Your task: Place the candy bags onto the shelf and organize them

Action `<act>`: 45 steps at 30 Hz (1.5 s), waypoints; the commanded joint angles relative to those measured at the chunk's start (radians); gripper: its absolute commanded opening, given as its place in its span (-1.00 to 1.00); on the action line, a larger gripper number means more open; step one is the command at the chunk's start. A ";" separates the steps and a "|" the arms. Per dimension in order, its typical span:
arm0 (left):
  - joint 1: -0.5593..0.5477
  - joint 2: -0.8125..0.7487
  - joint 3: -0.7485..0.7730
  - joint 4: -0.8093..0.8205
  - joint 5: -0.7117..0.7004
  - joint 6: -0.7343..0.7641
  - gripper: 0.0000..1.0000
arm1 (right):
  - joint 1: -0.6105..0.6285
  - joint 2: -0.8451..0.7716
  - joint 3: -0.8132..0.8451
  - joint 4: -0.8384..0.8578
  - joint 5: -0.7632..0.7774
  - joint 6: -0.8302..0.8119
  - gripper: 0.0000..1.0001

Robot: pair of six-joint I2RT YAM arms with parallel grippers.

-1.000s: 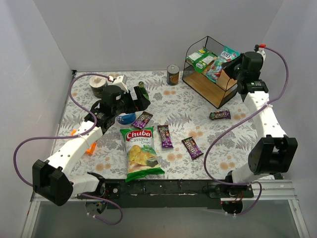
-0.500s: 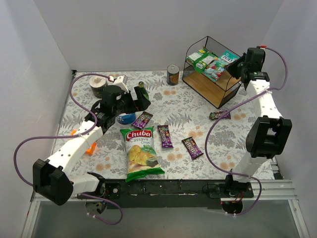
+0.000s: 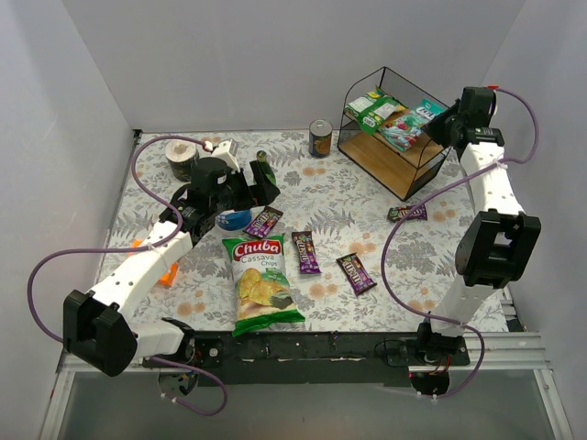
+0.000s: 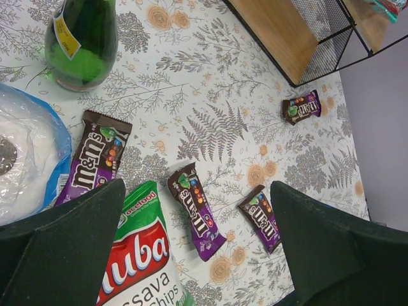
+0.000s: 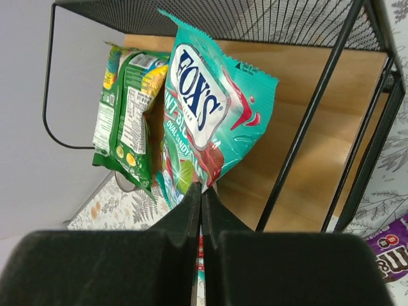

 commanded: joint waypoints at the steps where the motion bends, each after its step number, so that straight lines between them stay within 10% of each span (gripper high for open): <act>1: 0.003 -0.005 0.016 0.002 0.013 0.005 0.96 | -0.025 0.041 0.131 -0.020 0.019 -0.047 -0.86; 7: 0.003 -0.006 0.016 0.002 0.013 0.001 0.96 | -0.027 0.066 0.163 -0.041 -0.003 -0.073 -0.14; 25: 0.003 -0.016 0.007 0.007 0.028 -0.012 0.96 | -0.027 -0.098 0.113 -0.024 0.094 -0.085 0.04; 34: 0.003 -0.009 0.009 0.014 0.068 -0.012 0.96 | -0.004 -0.201 0.087 -0.026 -0.102 -0.142 0.05; 38: 0.003 -0.007 0.006 0.034 0.104 -0.009 0.96 | 0.077 -0.331 -0.077 -0.005 -0.167 -0.235 0.47; 45: 0.003 0.014 0.016 0.050 0.137 -0.006 0.96 | 0.306 -0.533 -0.333 -0.061 -0.274 -0.399 0.64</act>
